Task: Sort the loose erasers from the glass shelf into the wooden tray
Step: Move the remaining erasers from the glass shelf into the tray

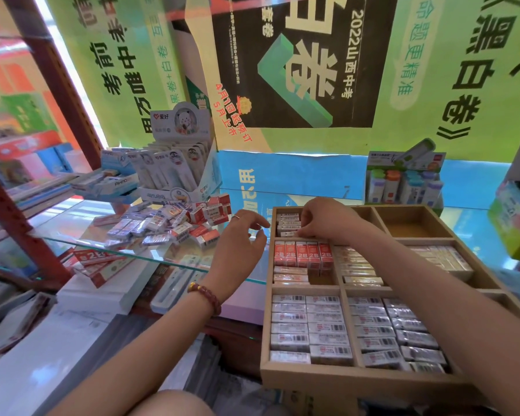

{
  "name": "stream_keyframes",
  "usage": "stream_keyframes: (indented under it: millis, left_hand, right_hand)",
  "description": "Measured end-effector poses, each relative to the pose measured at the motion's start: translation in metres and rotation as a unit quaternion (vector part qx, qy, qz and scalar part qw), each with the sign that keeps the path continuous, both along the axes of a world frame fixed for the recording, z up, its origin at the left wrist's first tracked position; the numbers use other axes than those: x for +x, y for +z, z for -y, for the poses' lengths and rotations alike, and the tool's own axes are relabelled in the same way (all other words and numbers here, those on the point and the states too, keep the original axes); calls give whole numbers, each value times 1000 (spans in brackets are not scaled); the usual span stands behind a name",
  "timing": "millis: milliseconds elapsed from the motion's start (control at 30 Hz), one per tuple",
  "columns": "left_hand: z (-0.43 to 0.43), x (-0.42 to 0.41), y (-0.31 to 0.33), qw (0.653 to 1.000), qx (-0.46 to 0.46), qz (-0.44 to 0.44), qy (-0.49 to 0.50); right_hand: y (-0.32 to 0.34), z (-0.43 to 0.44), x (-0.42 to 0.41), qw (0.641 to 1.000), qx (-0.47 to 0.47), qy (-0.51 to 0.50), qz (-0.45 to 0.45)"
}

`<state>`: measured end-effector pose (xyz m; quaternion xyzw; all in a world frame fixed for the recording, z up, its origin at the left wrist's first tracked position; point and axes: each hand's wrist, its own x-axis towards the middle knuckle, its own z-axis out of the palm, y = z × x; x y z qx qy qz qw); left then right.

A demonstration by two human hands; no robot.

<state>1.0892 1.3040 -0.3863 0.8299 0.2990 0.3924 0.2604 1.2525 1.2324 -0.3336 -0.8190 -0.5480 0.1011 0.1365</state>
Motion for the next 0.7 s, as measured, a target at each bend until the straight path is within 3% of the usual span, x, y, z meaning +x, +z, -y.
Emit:
stream_keyframes:
  millis: [133, 233, 400, 533, 700]
  left_hand:
    - [-2, -3, -3, 999, 0, -38, 8]
    - [-23, -18, -6, 993, -7, -60, 98]
    - [-53, -45, -24, 942, 49, -262, 203]
    - [-53, -47, -28, 941, 91, -267, 187]
    - [-53, -48, -26, 958, 38, -221, 177]
  right_hand:
    - [-1, -4, -3, 999, 8, 3, -31]
    - [-2, -3, -3, 1000, 8, 7, -19]
    - [-2, 0, -2, 997, 42, -8, 61]
    - [2, -1, -2, 992, 110, -33, 42]
    - [4, -3, -4, 992, 118, -12, 36]
